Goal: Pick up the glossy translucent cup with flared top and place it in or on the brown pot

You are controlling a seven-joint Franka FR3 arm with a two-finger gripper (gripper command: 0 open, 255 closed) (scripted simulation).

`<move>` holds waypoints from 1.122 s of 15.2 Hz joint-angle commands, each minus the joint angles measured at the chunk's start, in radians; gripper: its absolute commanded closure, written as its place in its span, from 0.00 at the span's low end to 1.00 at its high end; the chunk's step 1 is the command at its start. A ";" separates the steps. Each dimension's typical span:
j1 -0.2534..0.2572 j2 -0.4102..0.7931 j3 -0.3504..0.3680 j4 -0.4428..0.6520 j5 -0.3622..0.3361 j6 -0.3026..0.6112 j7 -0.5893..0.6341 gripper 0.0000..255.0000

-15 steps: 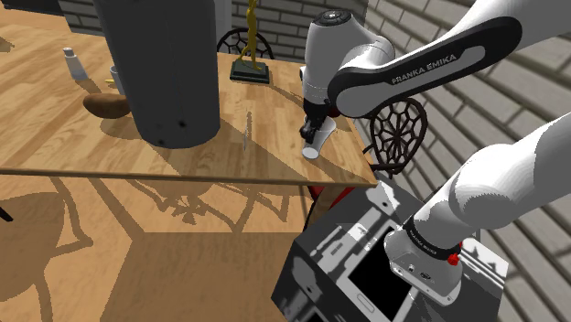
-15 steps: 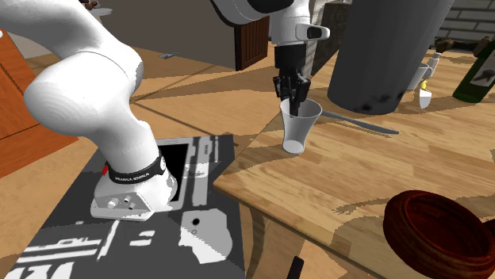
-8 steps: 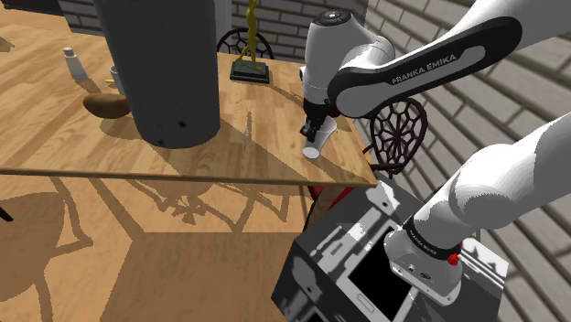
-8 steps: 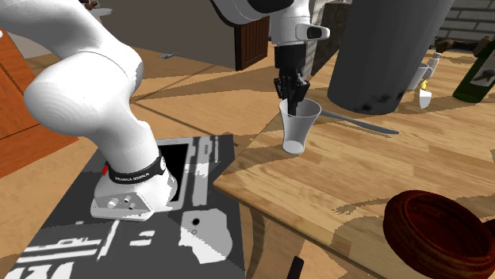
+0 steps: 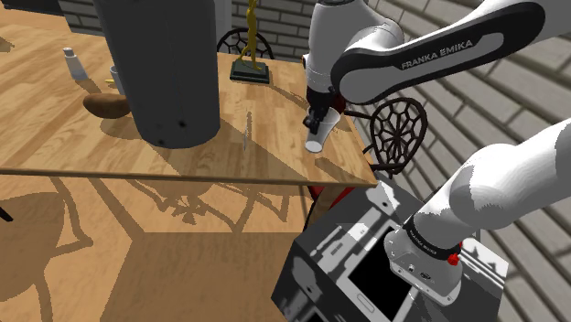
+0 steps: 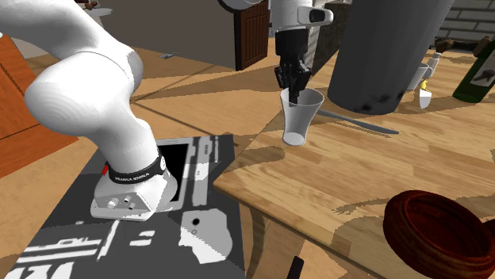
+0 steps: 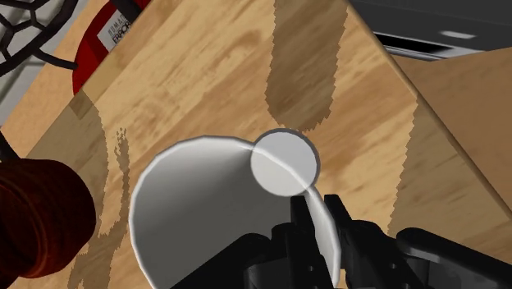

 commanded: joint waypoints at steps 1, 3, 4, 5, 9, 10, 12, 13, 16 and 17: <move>0.003 -0.012 -0.003 0.020 0.007 -0.031 -0.011 1.00; 0.005 -0.026 -0.007 0.037 0.013 -0.060 -0.021 1.00; 0.006 -0.032 -0.009 0.045 0.016 -0.074 -0.026 1.00; 0.007 -0.038 -0.010 0.054 0.019 -0.088 -0.031 1.00; 0.010 -0.060 -0.016 0.091 0.028 -0.144 -0.049 1.00; 0.011 -0.065 -0.018 0.100 0.030 -0.158 -0.054 1.00; 0.012 -0.073 -0.021 0.120 0.033 -0.185 -0.062 1.00; 0.012 -0.077 -0.022 0.131 0.035 -0.199 -0.066 1.00; 0.013 -0.087 -0.025 0.163 0.038 -0.240 -0.077 1.00; 0.013 -0.090 -0.027 0.174 0.039 -0.253 -0.081 1.00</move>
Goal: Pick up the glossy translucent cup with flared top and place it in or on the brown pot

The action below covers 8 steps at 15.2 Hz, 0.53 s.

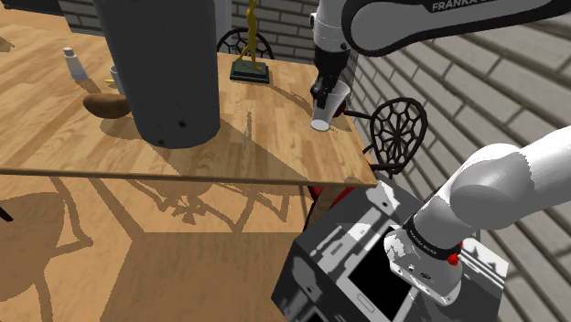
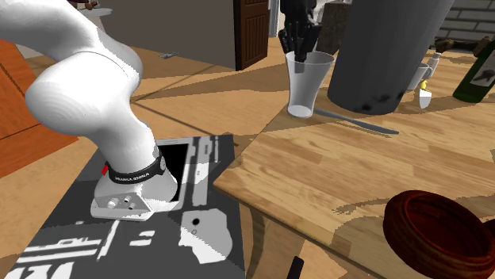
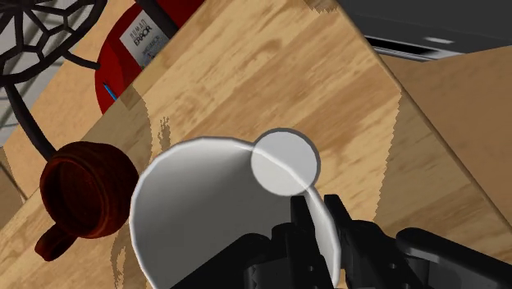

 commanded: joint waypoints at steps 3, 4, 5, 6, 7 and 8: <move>0.001 -0.015 -0.006 0.046 0.005 -0.058 -0.017 1.00; 0.000 -0.017 -0.007 0.058 0.005 -0.072 -0.020 1.00; 0.000 -0.018 -0.007 0.070 0.006 -0.085 -0.023 1.00; 0.000 -0.020 -0.008 0.082 0.006 -0.098 -0.027 1.00; 0.000 -0.021 -0.009 0.094 0.007 -0.111 -0.030 1.00; 0.000 -0.022 -0.010 0.107 0.007 -0.124 -0.033 1.00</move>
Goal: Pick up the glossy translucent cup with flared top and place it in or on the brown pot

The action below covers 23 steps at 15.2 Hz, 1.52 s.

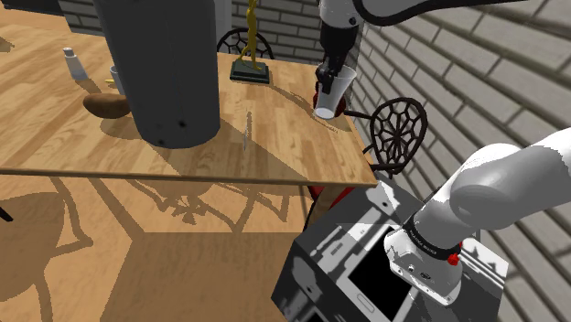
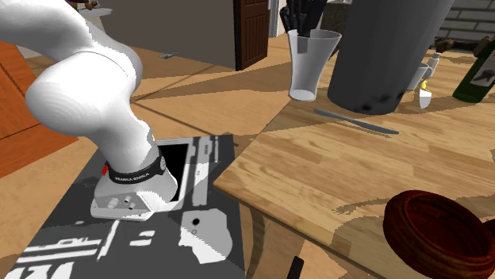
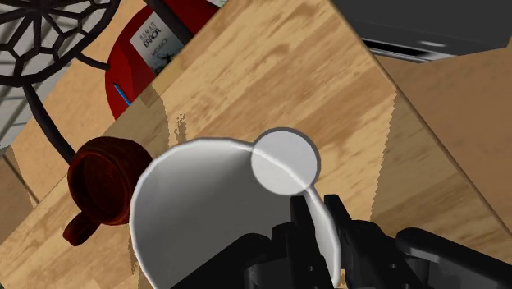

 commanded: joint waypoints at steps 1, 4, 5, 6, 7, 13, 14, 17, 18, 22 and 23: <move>0.000 0.000 -0.001 0.018 0.000 -0.018 -0.004 1.00; -0.033 0.038 -0.048 0.051 -0.030 0.000 -0.065 1.00; -0.043 0.052 -0.063 0.064 -0.039 0.006 -0.085 1.00; -0.054 0.068 -0.077 0.078 -0.048 0.011 -0.104 1.00; -0.064 0.084 -0.092 0.094 -0.057 0.016 -0.124 1.00; -0.121 0.197 -0.171 0.210 -0.095 0.041 -0.239 1.00; -0.130 0.219 -0.184 0.233 -0.099 0.044 -0.258 1.00; -0.155 0.287 -0.218 0.311 -0.108 0.049 -0.314 1.00; -0.163 0.311 -0.229 0.339 -0.110 0.050 -0.333 1.00; -0.195 0.414 -0.270 0.465 -0.109 0.046 -0.409 1.00; -0.203 0.442 -0.279 0.500 -0.108 0.043 -0.428 1.00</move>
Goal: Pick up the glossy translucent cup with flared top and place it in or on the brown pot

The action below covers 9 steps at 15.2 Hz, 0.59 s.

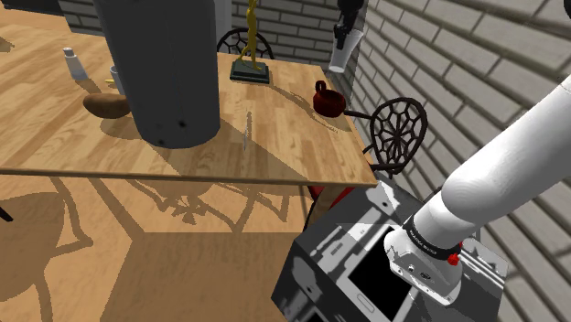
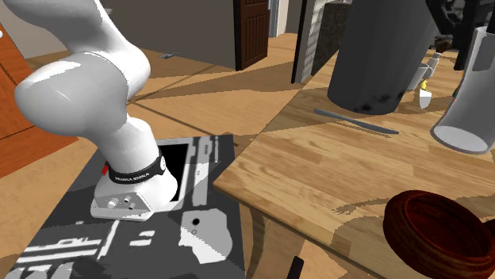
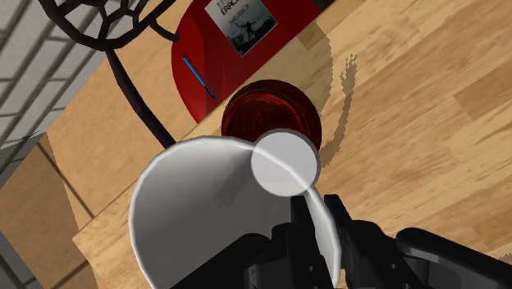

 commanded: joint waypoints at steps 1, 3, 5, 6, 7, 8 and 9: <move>-0.018 0.054 -0.021 0.070 0.004 -0.004 -0.043 1.00; -0.035 0.114 -0.037 0.148 0.010 -0.015 -0.081 1.00; -0.048 0.157 -0.047 0.194 0.016 -0.011 -0.105 1.00; -0.048 0.157 -0.047 0.180 0.015 0.002 -0.102 1.00; -0.048 0.156 -0.047 0.166 0.014 0.015 -0.099 1.00; -0.048 0.156 -0.047 0.152 0.013 0.028 -0.096 1.00; -0.049 0.156 -0.048 0.139 0.012 0.041 -0.093 1.00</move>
